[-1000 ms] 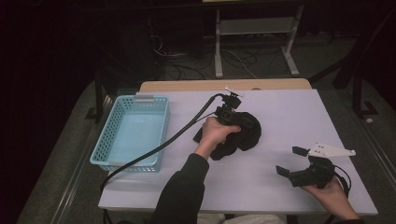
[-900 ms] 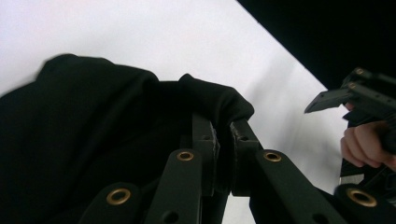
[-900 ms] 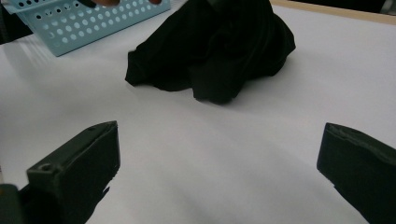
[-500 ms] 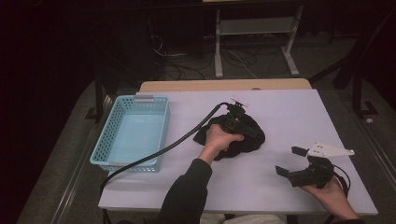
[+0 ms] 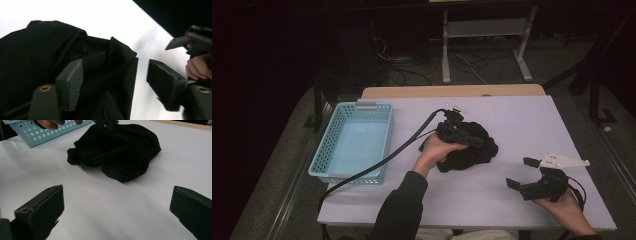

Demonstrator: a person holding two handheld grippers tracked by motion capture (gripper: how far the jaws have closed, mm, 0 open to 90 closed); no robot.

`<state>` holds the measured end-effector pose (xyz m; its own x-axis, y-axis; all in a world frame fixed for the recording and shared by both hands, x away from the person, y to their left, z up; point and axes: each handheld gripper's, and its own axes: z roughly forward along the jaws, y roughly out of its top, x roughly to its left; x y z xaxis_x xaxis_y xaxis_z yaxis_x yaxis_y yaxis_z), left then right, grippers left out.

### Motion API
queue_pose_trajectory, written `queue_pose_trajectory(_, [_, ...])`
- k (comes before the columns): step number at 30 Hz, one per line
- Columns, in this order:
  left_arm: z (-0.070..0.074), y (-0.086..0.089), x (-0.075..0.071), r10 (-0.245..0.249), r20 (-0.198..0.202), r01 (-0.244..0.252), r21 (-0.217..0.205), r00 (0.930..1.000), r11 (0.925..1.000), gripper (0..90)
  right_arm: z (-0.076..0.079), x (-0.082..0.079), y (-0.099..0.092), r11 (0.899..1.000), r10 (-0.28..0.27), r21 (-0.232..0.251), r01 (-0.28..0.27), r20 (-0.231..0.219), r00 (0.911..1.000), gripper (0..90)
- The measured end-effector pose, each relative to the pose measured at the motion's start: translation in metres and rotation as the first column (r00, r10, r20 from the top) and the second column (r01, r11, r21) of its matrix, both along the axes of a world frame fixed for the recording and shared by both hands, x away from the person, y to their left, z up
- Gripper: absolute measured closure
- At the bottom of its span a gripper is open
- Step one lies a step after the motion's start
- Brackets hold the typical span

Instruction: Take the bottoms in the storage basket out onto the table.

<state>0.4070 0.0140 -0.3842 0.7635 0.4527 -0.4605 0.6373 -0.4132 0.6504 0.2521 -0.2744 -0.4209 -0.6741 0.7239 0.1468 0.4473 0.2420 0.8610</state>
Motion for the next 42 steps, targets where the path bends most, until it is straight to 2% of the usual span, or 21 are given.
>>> queue_pose_trajectory(5, [0.002, 0.011, -0.006, -0.009, 0.019, 0.009, 0.002, 0.9998, 1.0000, 15.7, 0.000, 0.001, 0.001, 1.000, 0.004, -0.003, -0.004, -0.003, 1.0000, 0.0])
queue_pose_trajectory(12, [0.018, 0.019, -0.017, -0.034, 0.076, 0.032, 0.030, 0.9965, 0.9990, 0.1, -0.001, 0.001, 0.002, 1.000, 0.013, -0.014, -0.013, -0.006, 0.9999, 0.0])
queue_pose_trajectory(19, [0.026, 0.037, -0.025, -0.023, 0.117, 0.018, 0.039, 0.9929, 0.9991, 0.0, -0.001, 0.000, 0.002, 1.000, 0.016, -0.018, -0.016, -0.003, 0.9999, 0.0])
queue_pose_trajectory(29, [0.035, 0.071, -0.038, 0.020, 0.167, -0.023, 0.018, 0.9858, 0.9996, 0.0, -0.001, 0.000, 0.003, 1.000, 0.016, -0.020, -0.017, -0.005, 0.9999, 0.0])
queue_pose_trajectory(32, [0.035, 0.081, -0.042, 0.030, 0.172, -0.032, 0.007, 0.9847, 0.9995, 0.0, -0.001, 0.000, 0.003, 1.000, 0.016, -0.021, -0.017, -0.005, 0.9998, 0.0])
queue_pose_trajectory(34, [0.035, 0.086, -0.045, 0.036, 0.184, -0.040, 0.018, 0.9822, 0.9990, 0.0, -0.001, 0.000, 0.003, 1.000, 0.016, -0.021, -0.016, -0.005, 0.9999, 0.0])
queue_pose_trajectory(37, [0.035, 0.094, -0.048, 0.050, 0.185, -0.050, -0.006, 0.9815, 0.9987, 0.0, -0.001, 0.000, 0.003, 1.000, 0.019, -0.023, -0.019, -0.005, 0.9998, 0.0])
queue_pose_trajectory(42, [0.033, 0.104, -0.055, 0.061, 0.193, -0.060, -0.006, 0.9793, 0.9981, 0.0, -0.002, 0.000, 0.004, 0.999, 0.022, -0.026, -0.022, -0.007, 0.9997, 0.0])
